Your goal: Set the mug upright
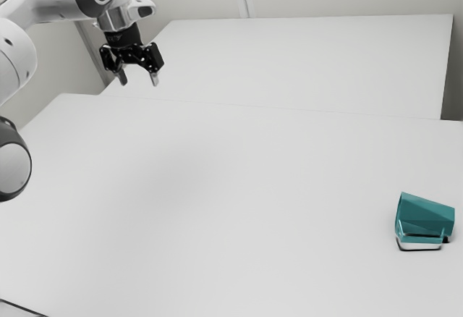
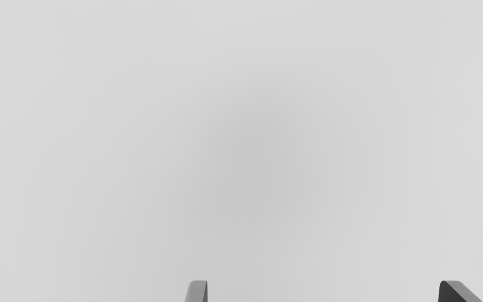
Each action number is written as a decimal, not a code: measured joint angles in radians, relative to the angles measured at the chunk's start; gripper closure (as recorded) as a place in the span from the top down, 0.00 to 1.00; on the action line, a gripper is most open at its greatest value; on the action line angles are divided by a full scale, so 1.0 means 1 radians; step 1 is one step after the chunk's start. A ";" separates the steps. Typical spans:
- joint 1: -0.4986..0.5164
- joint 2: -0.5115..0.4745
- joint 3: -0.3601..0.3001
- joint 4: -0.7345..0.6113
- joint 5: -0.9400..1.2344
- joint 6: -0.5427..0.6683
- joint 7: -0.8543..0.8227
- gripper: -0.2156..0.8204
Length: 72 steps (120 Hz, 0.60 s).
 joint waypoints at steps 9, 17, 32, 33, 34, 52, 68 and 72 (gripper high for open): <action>-0.004 -0.001 0.004 -0.001 -0.001 0.001 0.001 0.79; -0.006 -0.002 0.005 -0.001 -0.001 0.002 0.000 0.79; -0.007 -0.015 0.004 -0.013 0.001 0.002 0.001 0.79; -0.008 -0.018 0.003 -0.017 0.000 0.002 0.001 0.79; -0.008 -0.021 0.002 -0.021 -0.001 0.002 0.001 0.79; -0.049 -0.127 -0.051 -0.270 -0.075 0.106 -0.001 0.79; -0.121 -0.234 -0.057 -0.515 -0.250 0.245 -0.001 0.79; -0.135 -0.246 -0.057 -0.557 -0.308 0.272 0.000 0.79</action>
